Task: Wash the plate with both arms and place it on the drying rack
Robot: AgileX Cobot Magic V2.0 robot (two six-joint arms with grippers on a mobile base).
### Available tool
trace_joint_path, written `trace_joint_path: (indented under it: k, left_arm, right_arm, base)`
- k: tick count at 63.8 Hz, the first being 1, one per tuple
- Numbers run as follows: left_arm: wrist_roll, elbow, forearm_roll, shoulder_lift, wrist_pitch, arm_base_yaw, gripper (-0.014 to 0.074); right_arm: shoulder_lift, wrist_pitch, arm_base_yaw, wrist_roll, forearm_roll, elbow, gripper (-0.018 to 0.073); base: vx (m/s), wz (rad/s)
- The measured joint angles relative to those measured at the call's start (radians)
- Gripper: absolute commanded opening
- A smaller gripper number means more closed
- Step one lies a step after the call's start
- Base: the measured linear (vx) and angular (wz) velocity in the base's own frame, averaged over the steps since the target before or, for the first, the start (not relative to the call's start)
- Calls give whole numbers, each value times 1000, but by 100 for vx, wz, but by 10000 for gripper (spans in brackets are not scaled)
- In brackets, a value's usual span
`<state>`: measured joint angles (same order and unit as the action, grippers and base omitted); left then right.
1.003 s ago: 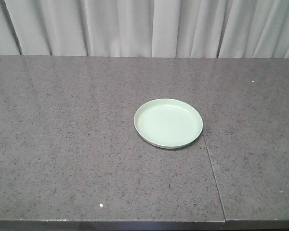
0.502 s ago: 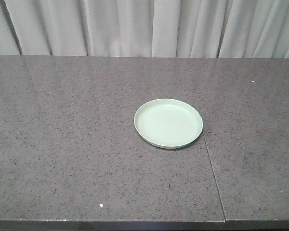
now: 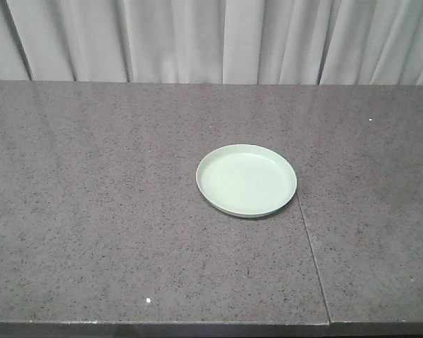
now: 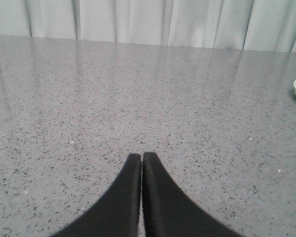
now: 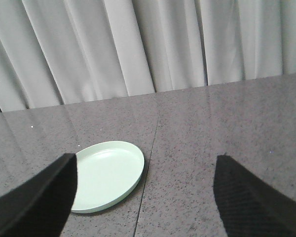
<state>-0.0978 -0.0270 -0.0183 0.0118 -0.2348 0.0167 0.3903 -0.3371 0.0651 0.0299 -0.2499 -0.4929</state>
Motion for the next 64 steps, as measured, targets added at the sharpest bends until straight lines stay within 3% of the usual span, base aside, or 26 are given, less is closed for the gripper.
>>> trace_joint_path:
  k: [11,27,38,48,64]
  left_arm:
    - [0,0,0,0,0,0,-6]
    - [0,0,0,0,0,0,-6]
    - [0,0,0,0,0,0,-6]
    - [0,0,0,0,0,0,-6]
    - [0,0,0,0,0,0,-6]
  right_arm:
    - [185,-110,0,194,-25,-204,518]
    - [553,-264,1,560,-255,-483,518]
    - [795,-308,16,672,-328,-609,518]
    - [1000,-305,110,664,-276,-717,518]
    - [1253,-307,154,340,-84,-876,518]
  base:
    - [0,0]
    - [0,0]
    - [0,0]
    - [0,0]
    - [0,0]
